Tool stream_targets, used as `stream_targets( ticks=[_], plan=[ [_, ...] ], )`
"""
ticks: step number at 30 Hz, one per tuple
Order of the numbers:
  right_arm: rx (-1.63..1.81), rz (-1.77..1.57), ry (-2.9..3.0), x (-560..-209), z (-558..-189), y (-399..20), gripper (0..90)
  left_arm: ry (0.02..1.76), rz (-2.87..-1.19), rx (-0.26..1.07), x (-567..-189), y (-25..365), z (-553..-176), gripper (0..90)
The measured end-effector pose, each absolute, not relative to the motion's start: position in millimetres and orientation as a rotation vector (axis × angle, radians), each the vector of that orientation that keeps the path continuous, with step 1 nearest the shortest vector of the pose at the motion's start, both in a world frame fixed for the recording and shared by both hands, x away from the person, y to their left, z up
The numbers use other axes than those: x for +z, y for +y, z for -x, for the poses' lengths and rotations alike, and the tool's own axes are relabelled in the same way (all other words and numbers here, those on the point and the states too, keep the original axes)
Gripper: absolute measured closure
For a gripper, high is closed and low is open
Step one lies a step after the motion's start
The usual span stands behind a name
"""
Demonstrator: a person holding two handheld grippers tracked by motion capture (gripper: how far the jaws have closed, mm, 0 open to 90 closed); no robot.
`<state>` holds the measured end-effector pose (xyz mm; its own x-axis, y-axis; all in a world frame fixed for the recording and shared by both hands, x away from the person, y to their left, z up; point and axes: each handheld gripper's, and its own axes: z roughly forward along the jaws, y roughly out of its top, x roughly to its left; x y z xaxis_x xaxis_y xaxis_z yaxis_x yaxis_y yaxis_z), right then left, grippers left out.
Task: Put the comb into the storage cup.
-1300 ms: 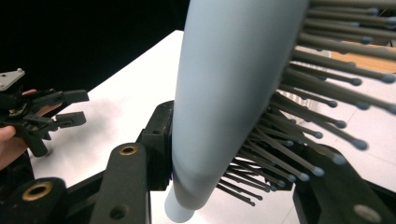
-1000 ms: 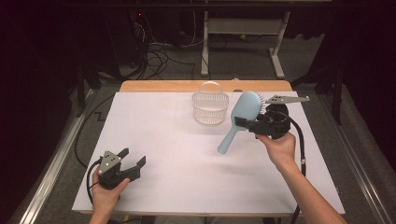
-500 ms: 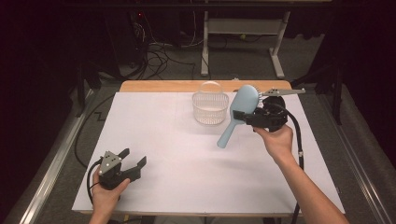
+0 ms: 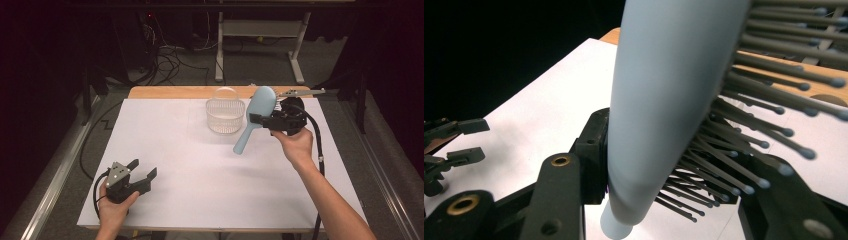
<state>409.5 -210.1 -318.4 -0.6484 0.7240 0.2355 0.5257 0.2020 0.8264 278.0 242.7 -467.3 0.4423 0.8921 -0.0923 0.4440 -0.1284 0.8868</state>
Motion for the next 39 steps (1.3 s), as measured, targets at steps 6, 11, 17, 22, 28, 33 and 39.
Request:
stream_targets(
  ticks=[6, 11, 17, 22, 28, 33, 39],
  plan=[
    [1.414, -1.193, 2.27, -313.4, -414.2, -206.6, 53.8, 1.155, -1.743, 0.591, -467.4, 243.0, -278.0, 26.4],
    [1.409, -1.182, 2.266, -307.4, -418.1, -203.4, 53.8, 1.156, -1.742, 0.589, -467.3, 243.6, -277.8, 26.4],
    [1.402, -1.18, 2.259, -300.5, -423.0, -198.7, 53.8, 1.153, -1.739, 0.587, -467.1, 243.3, -277.2, 26.4],
    [1.391, -1.177, 2.258, -295.7, -427.7, -194.2, 53.8, 1.151, -1.741, 0.585, -467.4, 242.8, -277.6, 26.4],
    [1.386, -1.185, 2.25, -292.1, -434.7, -190.5, 53.8, 1.149, -1.743, 0.588, -467.3, 242.8, -277.3, 26.4],
    [1.38, -1.19, 2.244, -288.4, -439.3, -189.5, 53.9, 1.144, -1.75, 0.59, -467.2, 241.8, -277.1, 26.4],
    [1.377, -1.197, 2.23, -284.9, -444.3, -189.0, 53.9, 1.143, -1.749, 0.59, -467.1, 241.9, -276.7, 26.4]
  ],
)
